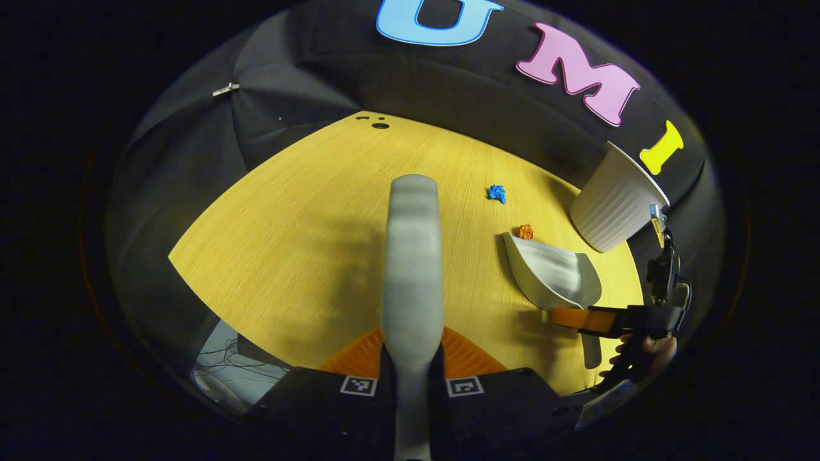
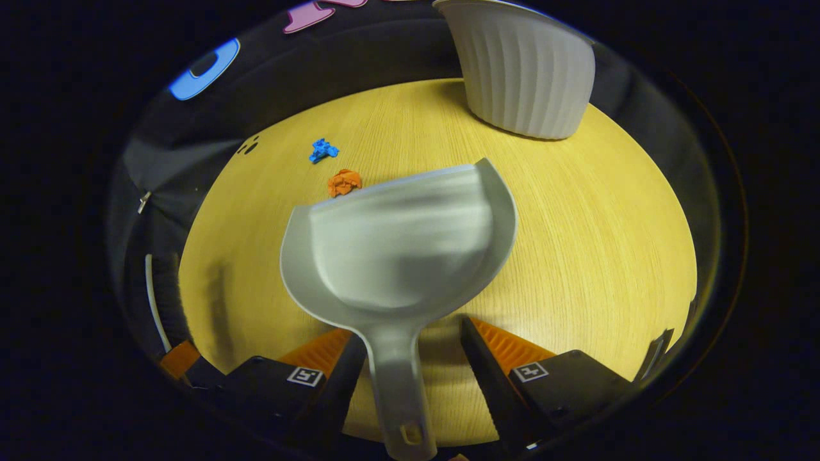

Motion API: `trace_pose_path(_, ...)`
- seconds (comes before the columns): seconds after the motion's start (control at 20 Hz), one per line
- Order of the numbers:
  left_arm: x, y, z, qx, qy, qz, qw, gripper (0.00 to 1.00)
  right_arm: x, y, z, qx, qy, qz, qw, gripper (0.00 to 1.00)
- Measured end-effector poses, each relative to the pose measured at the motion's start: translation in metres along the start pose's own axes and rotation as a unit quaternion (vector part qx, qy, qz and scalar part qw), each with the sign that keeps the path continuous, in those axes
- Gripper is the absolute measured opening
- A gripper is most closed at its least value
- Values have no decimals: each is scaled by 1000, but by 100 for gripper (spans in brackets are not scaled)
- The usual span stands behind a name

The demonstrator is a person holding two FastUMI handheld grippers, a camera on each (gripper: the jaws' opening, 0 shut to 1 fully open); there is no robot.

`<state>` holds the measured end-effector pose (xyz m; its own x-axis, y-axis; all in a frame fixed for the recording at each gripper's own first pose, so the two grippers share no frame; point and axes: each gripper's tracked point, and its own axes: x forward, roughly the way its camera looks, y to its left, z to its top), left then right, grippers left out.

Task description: Pick up the small broom and dustpan from the desktop, sweep the trash into the dustpan with the broom, and then empty the trash into the garbage bin.

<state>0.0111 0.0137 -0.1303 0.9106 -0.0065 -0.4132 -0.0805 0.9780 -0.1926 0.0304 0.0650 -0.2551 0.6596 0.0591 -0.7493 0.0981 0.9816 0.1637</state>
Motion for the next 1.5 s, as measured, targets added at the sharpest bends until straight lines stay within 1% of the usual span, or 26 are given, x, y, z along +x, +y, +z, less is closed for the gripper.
trace_pose_path(0.05,-1,-2,1,13,-2,3,1000,25,1,2,-3,-11,5,-1,1000,83)
trace_pose_path(0.1,-2,-2,4,23,-7,6,1000,25,2,2,-1,-22,2,-4,1000,78)
trace_pose_path(0.15,-1,-3,6,29,-10,7,1000,25,2,4,-2,-28,5,-4,1000,67)
trace_pose_path(0.2,-3,-5,7,29,-11,7,999,25,3,5,-1,-30,4,-3,1000,62)
trace_pose_path(0.35,1,-6,0,22,-7,8,1000,25,4,6,-4,-27,13,11,999,36)
trace_pose_path(0.4,3,-5,-2,23,-2,9,1000,25,4,6,-5,-26,18,20,999,40)
trace_pose_path(0.45,6,-5,-5,28,3,8,1000,25,3,8,-4,-23,21,32,999,39)
trace_pose_path(0.5,9,-5,-6,32,10,4,999,25,3,8,-5,-18,29,44,998,34)
trace_pose_path(0.55,13,-4,-5,31,17,0,999,25,2,8,-5,-9,35,55,998,37)
trace_pose_path(0.6,17,-4,-1,28,23,-5,999,24,1,8,-7,-1,40,64,997,36)
trace_pose_path(0.8,38,7,28,44,26,-5,999,25,-1,-5,-12,-27,41,56,997,34)
trace_pose_path(0.85,43,8,36,52,26,-5,998,25,-8,-9,-13,-30,41,58,997,34)
trace_pose_path(0.9,48,10,44,63,28,-4,998,25,-12,-12,-12,-33,39,59,997,34)
trace_pose_path(0.95,55,10,53,77,30,-7,997,25,-15,-13,-12,-36,38,61,997,38)
trace_pose_path(1.0,64,10,62,91,35,-9,995,25,-19,-17,-10,-40,36,63,997,34)
trace_pose_path(1.1,84,5,77,121,50,-17,991,25,-21,-26,-11,-59,29,68,995,34)
trace_pose_path(1.2,111,-8,92,154,60,-38,986,25,-24,-38,-15,-62,32,71,995,34)
trace_pose_path(1.25,125,-13,100,174,62,-40,982,24,-25,-40,-15,-57,34,72,995,31)
trace_pose_path(1.3,136,-16,109,194,64,-41,978,25,-26,-44,-14,-57,34,68,995,32)
trace_pose_path(1.35,149,-21,117,210,65,-43,974,24,-28,-51,-13,-58,35,64,996,34)
trace_pose_path(1.45,172,-26,133,239,70,-26,968,25,-28,-58,-7,-62,33,55,996,34)
trace_pose_path(1.5,183,-34,138,252,72,-29,965,25,-28,-60,-4,-67,34,53,996,34)
